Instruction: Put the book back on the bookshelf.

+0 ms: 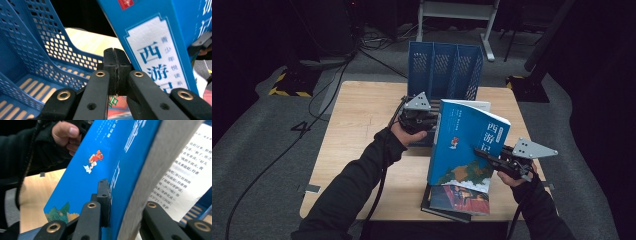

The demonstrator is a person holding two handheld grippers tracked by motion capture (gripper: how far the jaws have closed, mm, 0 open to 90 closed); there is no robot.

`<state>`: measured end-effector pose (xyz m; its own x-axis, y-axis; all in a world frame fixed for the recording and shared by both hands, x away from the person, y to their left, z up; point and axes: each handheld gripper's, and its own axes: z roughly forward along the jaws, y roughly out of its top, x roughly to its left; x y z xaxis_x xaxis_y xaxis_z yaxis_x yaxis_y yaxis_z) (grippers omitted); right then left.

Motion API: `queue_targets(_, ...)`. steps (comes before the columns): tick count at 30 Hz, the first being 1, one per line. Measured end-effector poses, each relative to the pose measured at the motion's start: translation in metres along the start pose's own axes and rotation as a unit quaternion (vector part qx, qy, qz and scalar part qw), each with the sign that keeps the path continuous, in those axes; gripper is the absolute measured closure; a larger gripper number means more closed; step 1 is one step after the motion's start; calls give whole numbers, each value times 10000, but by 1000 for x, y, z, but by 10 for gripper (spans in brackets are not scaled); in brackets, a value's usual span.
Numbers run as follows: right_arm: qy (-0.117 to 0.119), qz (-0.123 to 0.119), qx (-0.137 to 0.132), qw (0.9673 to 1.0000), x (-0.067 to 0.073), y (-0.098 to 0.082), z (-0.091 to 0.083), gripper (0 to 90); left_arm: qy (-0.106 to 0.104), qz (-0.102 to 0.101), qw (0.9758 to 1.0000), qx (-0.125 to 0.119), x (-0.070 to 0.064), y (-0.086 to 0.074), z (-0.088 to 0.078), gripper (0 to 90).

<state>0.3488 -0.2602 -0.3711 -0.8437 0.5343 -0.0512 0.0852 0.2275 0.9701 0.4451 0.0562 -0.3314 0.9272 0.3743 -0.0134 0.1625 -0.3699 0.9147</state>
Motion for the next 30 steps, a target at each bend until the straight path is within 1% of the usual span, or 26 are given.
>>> queue_targets(1, -32, -16, 18, 10000, 0, 1, 1, 772, 40, 33, 10000, -24, 0, 2, -1, 896)
queue_targets(4, -135, -132, -20, 9998, 0, 2, 4, 775, 18, 99, 9999, -105, -2, 6, -4, 896)
queue_targets(5, -167, -181, -11, 9997, 0, 2, 4, 775, 80, 173, 9998, -104, -3, 7, -5, 895)
queue_targets(7, -191, -246, -22, 9995, 1, 1, 5, 774, 230, 176, 9995, -142, -6, 7, -6, 882)
queue_targets(9, -160, -308, -39, 9994, 3, 0, 4, 775, 188, 210, 9994, -192, -8, 3, -9, 879)
queue_targets(10, -120, -333, -32, 9994, 4, 0, 3, 776, 200, 213, 9993, -215, -9, 2, -10, 863)
queue_targets(11, -114, -414, -42, 9991, 5, -1, 3, 775, 247, 233, 9992, -215, -11, 0, -12, 845)
queue_targets(14, -142, -589, -53, 9982, 11, -1, 2, 776, 233, 228, 9990, -297, -14, -2, -16, 837)
queue_targets(15, -144, -607, -56, 9980, 13, -1, 1, 776, 249, 234, 9989, -308, -16, -3, -17, 831)
queue_targets(18, -134, -717, -82, 9973, 17, -2, -1, 777, 325, 349, 9984, -312, -20, -3, -22, 770)
queue_targets(21, -20, -816, -79, 9966, 23, -2, -5, 780, 413, 425, 9978, -290, -23, -6, -27, 724)
queue_targets(24, 46, -966, -78, 9953, 28, -2, -6, 781, 491, 371, 9973, -389, -27, -11, -34, 639)
queue_targets(27, 100, -1086, -58, 9940, 33, -2, -8, 782, 606, 420, 9963, -434, -32, -13, -41, 560)
queue_targets(28, 118, -1107, -48, 9938, 34, -2, -8, 782, 675, 444, 9959, -413, -34, -13, -43, 534)
queue_targets(30, 141, -1141, -34, 9934, 36, -2, -10, 781, 739, 460, 9956, -362, -37, -14, -47, 494)
